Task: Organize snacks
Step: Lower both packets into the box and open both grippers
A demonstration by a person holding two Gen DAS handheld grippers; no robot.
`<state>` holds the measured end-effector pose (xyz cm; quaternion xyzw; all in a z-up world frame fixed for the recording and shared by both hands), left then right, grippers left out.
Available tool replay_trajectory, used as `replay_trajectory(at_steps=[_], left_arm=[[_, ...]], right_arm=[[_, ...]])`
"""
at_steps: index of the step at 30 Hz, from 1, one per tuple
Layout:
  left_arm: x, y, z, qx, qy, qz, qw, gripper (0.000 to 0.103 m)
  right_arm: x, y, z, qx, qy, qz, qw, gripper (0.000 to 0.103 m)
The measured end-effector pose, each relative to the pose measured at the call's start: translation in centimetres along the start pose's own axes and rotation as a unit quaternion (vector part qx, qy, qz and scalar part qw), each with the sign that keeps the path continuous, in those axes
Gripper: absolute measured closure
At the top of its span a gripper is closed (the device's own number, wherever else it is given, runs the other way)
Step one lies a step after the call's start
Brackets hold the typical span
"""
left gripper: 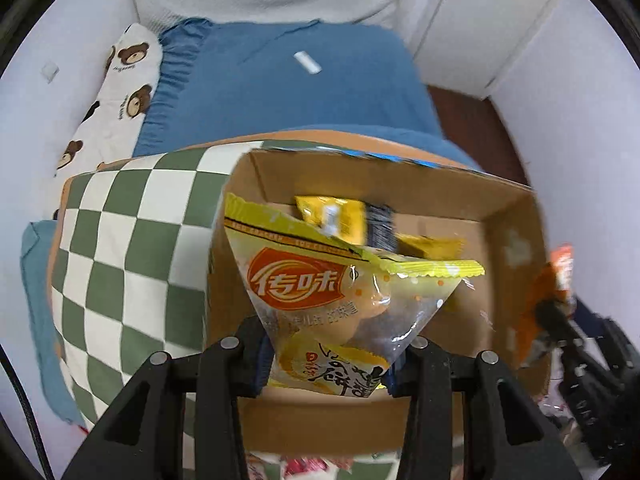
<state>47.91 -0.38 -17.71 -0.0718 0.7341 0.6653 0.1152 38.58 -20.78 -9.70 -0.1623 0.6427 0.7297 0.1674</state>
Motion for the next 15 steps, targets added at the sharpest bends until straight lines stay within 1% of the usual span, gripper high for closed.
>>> replay_trajectory(at_steps=[4,9,10,11,12,13,14,15], left_arm=[[-2.3,-3.9,1.0,-0.026,0.002,0.032,0.9991,0.064],[-3.9,-7.7,1.1,-0.036,-0.007,0.071,0.9968,0.062],[-4.0,-8.1,1.0,-0.035,-0.007,0.077,0.9964,0.06],[-4.1,-8.6,1.0,-0.03,-0.005,0.08,0.9964,0.048],[-4.2,-8.8,1.0,-0.027,-0.002,0.08,0.9964,0.027],[-4.3,-8.9,1.0,-0.026,0.0,0.081,0.9964,0.017],[-4.3,-9.0,1.0,-0.023,0.0,0.078,0.9967,0.01],[-4.3,-9.1,0.9,-0.021,0.001,0.076,0.9969,0.01]], right_arm=[[-2.9,-4.0,-0.9,0.024,-0.004,0.031,0.999,0.055],[-4.2,-8.9,-2.0,0.042,-0.024,0.071,0.996,0.052],[-4.3,-9.8,-2.0,0.047,-0.026,0.078,0.995,0.042],[-4.4,-10.5,-2.1,0.051,-0.029,0.083,0.995,0.024],[-4.3,-10.7,-2.2,0.051,-0.032,0.09,0.994,0.016],[-4.3,-11.2,-2.3,0.048,-0.037,0.094,0.994,0.012],[-4.3,-11.5,-2.5,0.047,-0.041,0.097,0.993,0.012],[-4.3,-12.2,-2.4,0.047,-0.042,0.1,0.993,0.012]])
Point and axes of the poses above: each gripper's, at about its wrist camera, not at the fingertips, and y roughly against the way its jaws point, z to its left, x to its underside, the point moved 4 cm from there along -y, roughly the way its jaws point, and after that the axes turned 4 degrees about -y, right-handed, at the moved point
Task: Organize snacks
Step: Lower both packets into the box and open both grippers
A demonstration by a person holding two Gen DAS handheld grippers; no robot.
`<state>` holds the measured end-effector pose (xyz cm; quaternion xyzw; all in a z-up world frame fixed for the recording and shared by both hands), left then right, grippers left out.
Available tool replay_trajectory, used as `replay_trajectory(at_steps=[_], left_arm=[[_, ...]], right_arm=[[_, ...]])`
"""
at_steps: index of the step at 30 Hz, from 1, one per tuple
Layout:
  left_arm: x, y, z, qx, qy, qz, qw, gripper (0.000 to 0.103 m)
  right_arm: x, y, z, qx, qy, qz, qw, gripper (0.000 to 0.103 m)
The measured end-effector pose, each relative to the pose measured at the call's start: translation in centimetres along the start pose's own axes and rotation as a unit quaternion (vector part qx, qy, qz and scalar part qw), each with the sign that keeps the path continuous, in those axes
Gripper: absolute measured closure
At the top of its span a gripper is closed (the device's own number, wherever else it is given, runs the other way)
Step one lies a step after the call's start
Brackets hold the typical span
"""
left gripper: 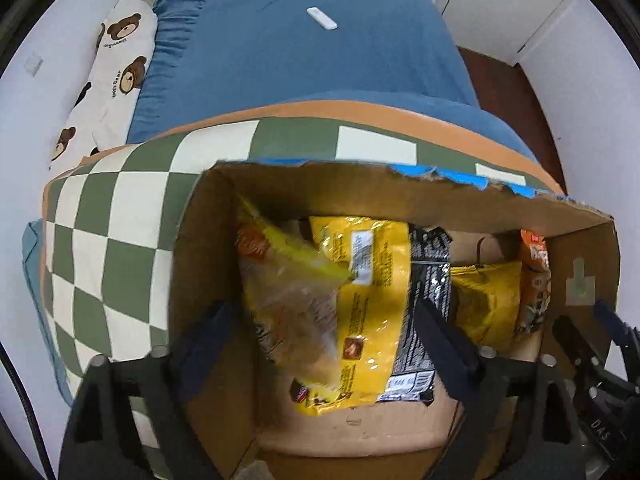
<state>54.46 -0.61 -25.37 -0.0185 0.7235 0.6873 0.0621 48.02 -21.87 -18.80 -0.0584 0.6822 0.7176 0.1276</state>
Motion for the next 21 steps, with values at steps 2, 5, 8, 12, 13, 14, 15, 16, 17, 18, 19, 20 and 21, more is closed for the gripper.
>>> replay_trajectory(at_steps=[2,5,8,12,13,14,15,16,17,18,19,20,21], left_arm=[[0.1,-0.2,-0.1,0.001,0.0,0.002,1.0,0.009],[0.6,-0.3,-0.3,0.004,0.001,0.004,1.0,0.009],[1.3,-0.1,-0.6,0.011,0.0,0.001,0.9999,0.009],[2.7,0.4,-0.9,0.011,-0.003,-0.007,0.9999,0.009],[3.0,0.5,-1.0,0.012,-0.003,-0.01,0.9999,0.009],[3.5,0.8,-1.1,0.013,-0.004,-0.014,0.9998,0.009],[3.8,1.0,-1.2,0.012,-0.004,-0.018,0.9998,0.009],[4.2,1.2,-1.2,0.011,-0.003,-0.022,0.9997,0.009],[4.6,1.5,-1.2,0.013,-0.003,-0.027,0.9995,0.009],[5.0,1.7,-1.2,0.014,-0.002,-0.031,0.9994,0.009],[5.3,1.9,-1.3,0.015,-0.001,-0.034,0.9993,0.009],[5.8,2.3,-1.4,0.016,-0.001,-0.04,0.9991,0.009],[6.2,2.6,-1.4,0.016,-0.001,-0.045,0.9989,0.009]], right_arm=[[0.2,-0.3,0.2,-0.001,0.003,0.004,1.0,0.012],[0.3,-0.8,0.2,-0.002,0.003,0.007,1.0,0.01],[0.8,-1.1,0.1,-0.007,0.002,0.012,1.0,0.01],[2.2,-0.3,0.3,-0.013,0.004,0.016,1.0,0.01],[2.5,-0.1,0.5,-0.015,0.004,0.016,1.0,0.01],[2.8,0.1,0.6,-0.017,0.004,0.017,1.0,0.01],[3.1,0.2,0.7,-0.018,0.005,0.016,1.0,0.01],[3.3,0.4,0.8,-0.02,0.006,0.015,1.0,0.01],[3.6,0.6,0.9,-0.021,0.008,0.014,1.0,0.01],[3.9,0.8,1.0,-0.021,0.009,0.013,1.0,0.01],[4.1,1.0,1.1,-0.022,0.011,0.011,1.0,0.01],[4.4,1.3,1.2,-0.022,0.013,0.008,1.0,0.01],[4.6,1.7,1.1,-0.022,0.014,0.006,1.0,0.01]])
Point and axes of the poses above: each gripper's, at about its wrist camera, not at the fingertips, and y roughly against the way its jaws point, z to its left, x to its underside, the point moved 4 cm from there along -y, roughly the way its jaws point, and after that the axes turned 4 degrees about -y, right-handed, at the moved point
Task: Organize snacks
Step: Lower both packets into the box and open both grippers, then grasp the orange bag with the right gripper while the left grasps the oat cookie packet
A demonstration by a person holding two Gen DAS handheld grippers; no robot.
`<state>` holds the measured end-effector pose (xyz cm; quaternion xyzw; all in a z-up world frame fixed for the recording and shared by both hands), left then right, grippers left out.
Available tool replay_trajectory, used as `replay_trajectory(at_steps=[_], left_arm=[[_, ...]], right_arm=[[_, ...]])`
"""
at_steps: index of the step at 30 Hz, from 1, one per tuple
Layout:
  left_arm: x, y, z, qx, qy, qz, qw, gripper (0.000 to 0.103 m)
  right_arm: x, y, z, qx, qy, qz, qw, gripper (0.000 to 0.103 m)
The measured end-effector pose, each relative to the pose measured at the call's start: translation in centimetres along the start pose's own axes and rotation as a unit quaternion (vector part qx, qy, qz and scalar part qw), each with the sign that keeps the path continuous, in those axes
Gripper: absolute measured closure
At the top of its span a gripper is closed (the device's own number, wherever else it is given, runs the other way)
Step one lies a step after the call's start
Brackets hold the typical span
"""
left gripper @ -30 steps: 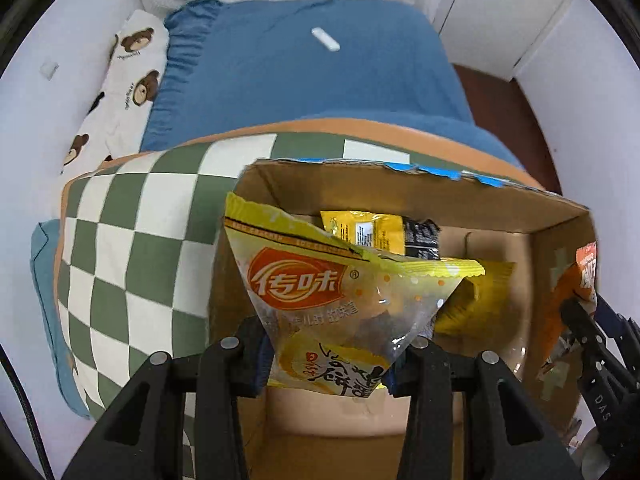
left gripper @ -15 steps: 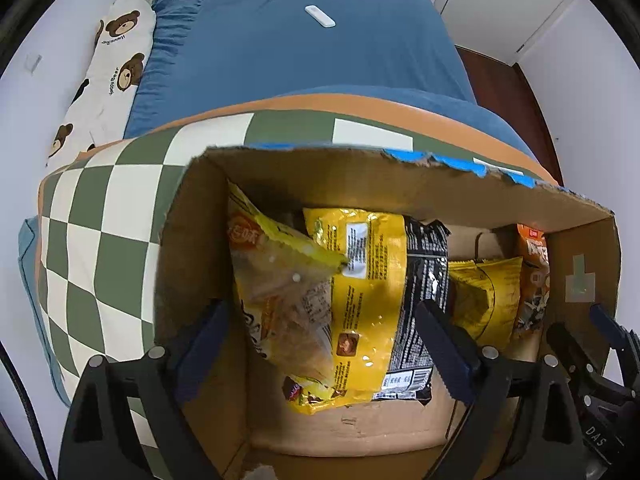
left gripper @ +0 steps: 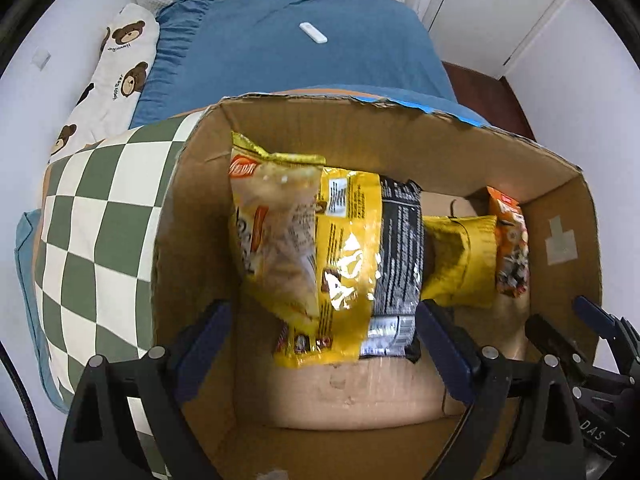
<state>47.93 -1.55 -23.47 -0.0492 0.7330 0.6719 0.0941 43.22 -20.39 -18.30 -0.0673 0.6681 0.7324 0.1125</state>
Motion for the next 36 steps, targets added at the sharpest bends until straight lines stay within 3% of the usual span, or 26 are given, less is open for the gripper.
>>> replay_trajectory(at_steps=[8,22,30,34,36], left_arm=[[2.8,4.6,-0.6,-0.003,-0.009,-0.065,0.9978,0.009],[8.5,13.4,-1.1,0.002,-0.023,-0.164,0.9863,0.009],[12.6,15.5,-0.1,0.006,-0.008,-0.174,0.9846,0.009],[15.5,13.5,1.0,-0.005,0.003,-0.148,0.989,0.009],[16.8,11.0,1.1,-0.007,-0.003,-0.115,0.9933,0.009]], right_arm=[[2.4,3.2,0.1,-0.007,0.01,-0.029,1.0,0.01],[7.8,11.6,0.7,-0.031,0.02,-0.101,0.994,0.01],[11.2,15.6,1.3,-0.057,0.02,-0.125,0.99,0.01],[13.5,14.4,0.7,-0.062,0.011,-0.106,0.992,0.01],[14.8,12.7,0.0,-0.065,0.0,-0.085,0.994,0.015]])
Point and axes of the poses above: each gripper's, at about its wrist camera, not at the fingertips, and y roughly against the way its jaws point, z to its left, x to its underside, the point moved 4 cm from there along -y, roughly the way its jaws point, and after that the axes turned 4 degrees about -y, right-handed, at the moved point
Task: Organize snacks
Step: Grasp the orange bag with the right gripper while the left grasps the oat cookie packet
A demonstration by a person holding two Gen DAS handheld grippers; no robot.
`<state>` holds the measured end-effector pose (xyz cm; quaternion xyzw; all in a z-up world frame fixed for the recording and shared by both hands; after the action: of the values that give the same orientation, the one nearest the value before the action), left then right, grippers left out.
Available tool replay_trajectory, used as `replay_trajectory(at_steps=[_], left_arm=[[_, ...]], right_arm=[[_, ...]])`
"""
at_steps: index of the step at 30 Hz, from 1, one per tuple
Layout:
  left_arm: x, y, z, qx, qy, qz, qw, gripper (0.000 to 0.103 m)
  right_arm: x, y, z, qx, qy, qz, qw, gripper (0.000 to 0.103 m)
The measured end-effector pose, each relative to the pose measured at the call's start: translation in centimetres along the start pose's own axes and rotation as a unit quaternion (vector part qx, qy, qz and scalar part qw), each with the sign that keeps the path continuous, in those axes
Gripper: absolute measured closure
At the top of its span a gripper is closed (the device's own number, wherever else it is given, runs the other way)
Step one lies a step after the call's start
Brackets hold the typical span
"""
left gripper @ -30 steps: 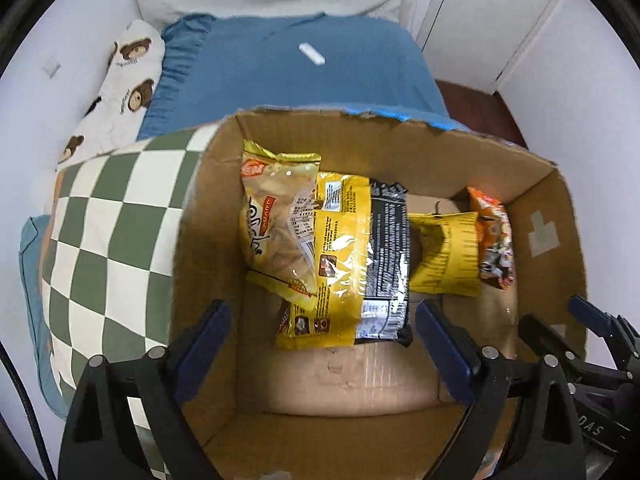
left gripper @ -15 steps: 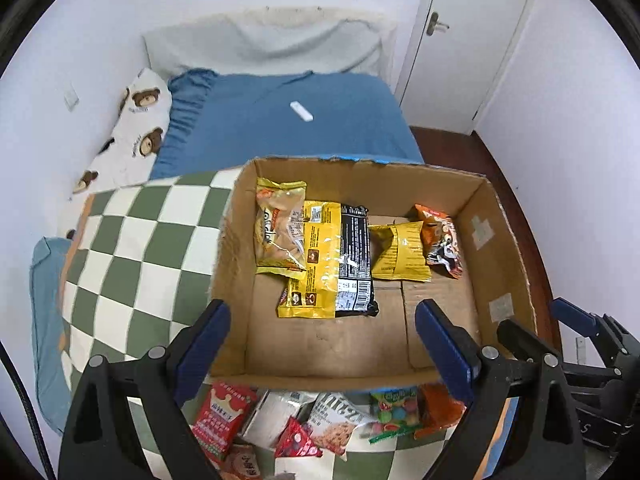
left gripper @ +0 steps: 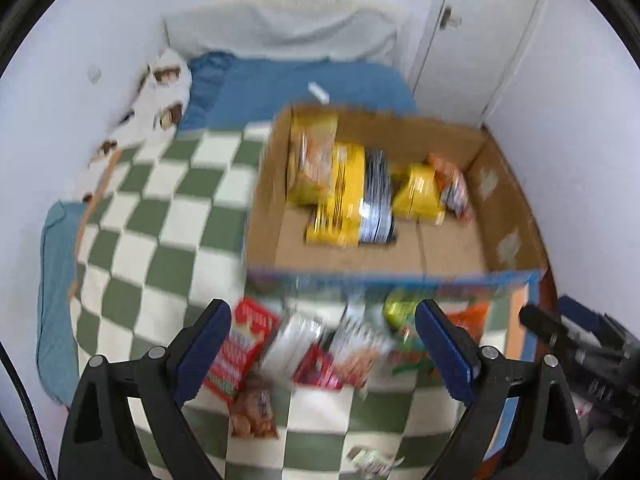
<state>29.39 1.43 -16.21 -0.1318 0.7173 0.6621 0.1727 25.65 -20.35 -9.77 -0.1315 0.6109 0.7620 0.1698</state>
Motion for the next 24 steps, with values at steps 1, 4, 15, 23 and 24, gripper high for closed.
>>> replay_trajectory(at_steps=[1,4,15,23,24], left_arm=[[1.0,-1.6,-0.3,-0.002,-0.013,0.024,0.9996,0.009],[2.8,-5.7,-1.4,-0.014,-0.053,0.074,0.9958,0.009],[5.0,-15.5,-5.9,-0.019,-0.199,0.16,0.9665,0.009],[6.1,-16.6,-7.1,0.014,-0.138,0.186,0.9727,0.049],[6.4,-16.4,-7.0,0.021,-0.118,0.192,0.974,0.049]], right_arm=[[0.8,-0.9,-0.5,-0.001,-0.005,0.011,1.0,0.026],[3.1,-4.0,-2.1,0.007,-0.02,0.046,0.999,0.034],[6.1,-12.8,-5.5,0.021,-0.026,0.114,0.993,0.034],[6.7,-13.8,-5.2,0.025,0.005,0.143,0.989,0.052],[7.0,-13.7,-5.4,0.027,0.004,0.152,0.988,0.052]])
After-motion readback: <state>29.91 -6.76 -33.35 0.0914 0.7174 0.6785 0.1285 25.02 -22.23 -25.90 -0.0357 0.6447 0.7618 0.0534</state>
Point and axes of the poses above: each gripper's, at about its wrist camera, not at the fingertips, and y roughly against the way its jaws point, z to its left, x to its underside, the point moved 4 cm from there along -y, roughly the way its jaws point, and after that the axes turned 4 degrees about -y, right-handed, at the moved point
